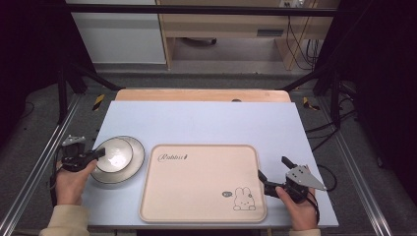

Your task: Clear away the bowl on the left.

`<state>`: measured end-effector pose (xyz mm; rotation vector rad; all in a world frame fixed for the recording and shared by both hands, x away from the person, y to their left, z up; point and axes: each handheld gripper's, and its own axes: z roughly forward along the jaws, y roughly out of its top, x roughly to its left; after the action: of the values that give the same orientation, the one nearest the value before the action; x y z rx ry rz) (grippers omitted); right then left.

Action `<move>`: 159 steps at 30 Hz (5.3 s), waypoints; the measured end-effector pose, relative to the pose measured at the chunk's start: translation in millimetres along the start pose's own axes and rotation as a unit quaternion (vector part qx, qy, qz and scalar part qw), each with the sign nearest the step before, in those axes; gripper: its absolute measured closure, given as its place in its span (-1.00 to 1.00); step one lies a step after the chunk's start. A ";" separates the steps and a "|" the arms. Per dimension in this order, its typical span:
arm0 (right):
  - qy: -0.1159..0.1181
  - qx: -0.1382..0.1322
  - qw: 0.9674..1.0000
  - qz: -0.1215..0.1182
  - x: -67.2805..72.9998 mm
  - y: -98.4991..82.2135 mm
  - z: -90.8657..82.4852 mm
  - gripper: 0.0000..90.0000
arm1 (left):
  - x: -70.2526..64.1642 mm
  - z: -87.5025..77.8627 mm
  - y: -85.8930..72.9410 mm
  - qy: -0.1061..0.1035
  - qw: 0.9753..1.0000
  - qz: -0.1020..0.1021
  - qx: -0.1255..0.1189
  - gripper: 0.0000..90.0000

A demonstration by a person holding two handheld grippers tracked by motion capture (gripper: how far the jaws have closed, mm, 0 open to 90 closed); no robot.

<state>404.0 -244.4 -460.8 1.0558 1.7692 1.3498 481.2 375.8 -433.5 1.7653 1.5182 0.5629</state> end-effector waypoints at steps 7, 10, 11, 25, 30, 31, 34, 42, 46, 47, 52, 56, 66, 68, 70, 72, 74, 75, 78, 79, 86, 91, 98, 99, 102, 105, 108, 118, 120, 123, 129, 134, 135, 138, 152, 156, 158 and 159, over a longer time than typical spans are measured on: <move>0.005 -0.009 1.000 -0.012 0.7 0.7 0.3 -0.89 | -6.1 -6.1 3.0 -0.009 1.000 -0.004 -0.016 0.82; 0.006 -0.014 1.000 -0.017 0.7 1.5 1.8 -0.89 | -10.6 -6.4 3.3 -0.012 1.000 0.002 -0.014 0.82; 0.006 -0.014 1.000 -0.017 0.7 1.5 1.8 -0.89 | -10.6 -6.4 3.3 -0.012 1.000 0.002 -0.014 0.82; 0.006 -0.013 1.000 -0.025 0.0 0.5 1.2 -0.89 | -33.1 -8.2 10.2 -0.035 0.999 0.021 -0.026 0.82; 0.005 -0.014 1.000 -0.020 -0.3 0.4 0.4 -0.89 | -41.8 -7.4 11.3 -0.044 0.998 0.029 -0.026 0.82; 0.005 -0.014 1.000 -0.020 -0.3 0.4 0.4 -0.89 | -43.6 -7.3 11.5 -0.047 0.998 0.029 -0.027 0.82; 0.007 -0.014 1.000 -0.024 0.0 0.3 1.5 -0.89 | -48.1 -6.3 11.8 -0.053 0.998 0.031 -0.026 0.82; 0.005 -0.015 1.000 -0.020 -0.4 0.4 0.4 -0.89 | -54.7 -5.9 12.4 -0.063 0.997 0.038 -0.024 0.81; 0.006 -0.014 1.000 -0.022 0.0 0.4 0.9 -0.89 | -58.2 -6.7 13.1 -0.068 0.997 0.037 -0.028 0.81; 0.006 -0.014 1.000 -0.022 0.1 0.4 1.0 -0.89 | -59.4 -7.0 13.4 -0.069 0.996 0.039 -0.028 0.81; 0.006 -0.015 1.000 -0.019 0.1 0.5 0.6 -0.89 | -63.0 -7.1 14.0 -0.074 0.996 0.042 -0.028 0.81; 0.006 -0.015 1.000 -0.021 0.1 0.4 0.8 -0.89 | -66.5 -7.0 14.4 -0.078 0.996 0.044 -0.029 0.81; 0.007 -0.015 1.000 -0.019 0.3 0.5 0.7 -0.89 | -73.4 -6.5 15.0 -0.086 0.995 0.051 -0.027 0.81; 0.007 -0.015 1.000 -0.020 0.2 0.5 0.9 -0.89 | -74.2 -6.5 15.1 -0.088 0.994 0.053 -0.025 0.81; 0.008 -0.016 1.000 -0.021 0.2 0.6 1.0 -0.89 | -74.9 -6.4 15.1 -0.090 0.994 0.054 -0.024 0.81; 0.008 -0.016 1.000 -0.021 0.3 0.6 1.0 -0.89 | -75.8 -6.3 15.1 -0.090 0.994 0.055 -0.024 0.81; 0.007 -0.016 1.000 -0.021 0.2 0.6 0.9 -0.89 | -77.1 -5.8 15.1 -0.092 0.994 0.054 -0.025 0.81; 0.008 -0.016 1.000 -0.020 0.2 0.5 0.7 -0.89 | -77.5 -5.8 15.1 -0.093 0.994 0.054 -0.024 0.81; 0.007 -0.015 1.000 -0.019 0.3 0.6 0.8 -0.89 | -78.6 -5.6 15.2 -0.095 0.994 0.056 -0.024 0.81; 0.007 -0.015 1.000 -0.019 0.3 0.6 0.8 -0.89 | -79.3 -5.6 15.2 -0.095 0.994 0.056 -0.025 0.81; 0.007 -0.015 1.000 -0.018 0.3 0.6 0.8 -0.89 | -85.9 -4.9 15.6 -0.105 0.992 0.059 -0.023 0.81; 0.007 -0.015 1.000 -0.018 0.3 0.6 0.8 -0.89 | -90.4 -3.5 15.1 -0.108 0.992 0.063 -0.022 0.81; 0.008 -0.015 1.000 -0.017 0.3 0.6 0.9 -0.89 | -96.4 -2.0 14.7 -0.113 0.991 0.068 -0.019 0.81; 0.008 -0.015 1.000 -0.017 0.3 0.6 0.9 -0.89 | -97.1 -1.9 14.7 -0.114 0.991 0.069 -0.019 0.81; 0.008 -0.015 1.000 -0.017 0.4 0.6 0.9 -0.89 | -100.0 -1.2 14.5 -0.119 0.990 0.072 -0.017 0.81; 0.008 -0.015 1.000 -0.017 0.3 0.6 1.0 -0.89 | -102.2 -0.4 14.5 -0.120 0.990 0.078 -0.014 0.81; 0.008 -0.015 1.000 -0.016 0.3 0.7 0.9 -0.89 | -104.8 0.7 14.3 -0.122 0.989 0.081 -0.013 0.81; 0.008 -0.014 1.000 -0.016 0.3 0.5 1.2 -0.89 | -113.5 2.5 13.8 -0.132 0.987 0.088 -0.010 0.81; 0.008 -0.014 1.000 -0.016 0.3 0.5 1.3 -0.89 | -115.0 3.1 13.6 -0.134 0.987 0.090 -0.009 0.81; 0.008 -0.014 1.000 -0.016 0.4 0.5 1.3 -0.89 | -118.9 4.4 13.0 -0.139 0.986 0.093 -0.007 0.81; 0.009 -0.014 1.000 -0.016 0.4 0.5 1.1 -0.89 | -123.5 5.8 12.1 -0.142 0.985 0.097 -0.004 0.81; 0.009 -0.015 1.000 -0.016 0.2 0.5 1.2 -0.89 | -127.2 7.2 11.2 -0.145 0.984 0.100 -0.002 0.81; 0.008 -0.015 1.000 -0.016 0.3 0.5 1.2 -0.89 | -128.0 7.4 11.1 -0.146 0.984 0.101 -0.001 0.81; 0.008 -0.014 1.000 -0.016 0.4 0.5 1.3 -0.89 | -130.4 7.8 10.8 -0.149 0.983 0.103 0.001 0.81; 0.006 -0.018 1.000 -0.012 -1.5 0.5 -0.1 -0.89 | -141.2 10.4 10.0 -0.164 0.981 0.106 0.007 0.81; 0.004 -0.018 1.000 -0.011 -1.8 0.5 -1.1 -0.89 | -147.2 10.7 9.8 -0.170 0.979 0.108 0.007 0.81; 0.004 -0.018 1.000 -0.011 -1.7 0.5 -1.2 -0.89 | -149.0 11.3 9.7 -0.172 0.979 0.111 0.009 0.81; 0.004 -0.018 1.000 -0.011 -1.8 0.4 -1.2 -0.89 | -150.6 12.2 9.3 -0.172 0.979 0.112 0.009 0.81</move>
<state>403.8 -246.5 -460.1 1.0109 1.7496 1.3696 464.9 226.5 -414.7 1.9444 1.0988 0.3292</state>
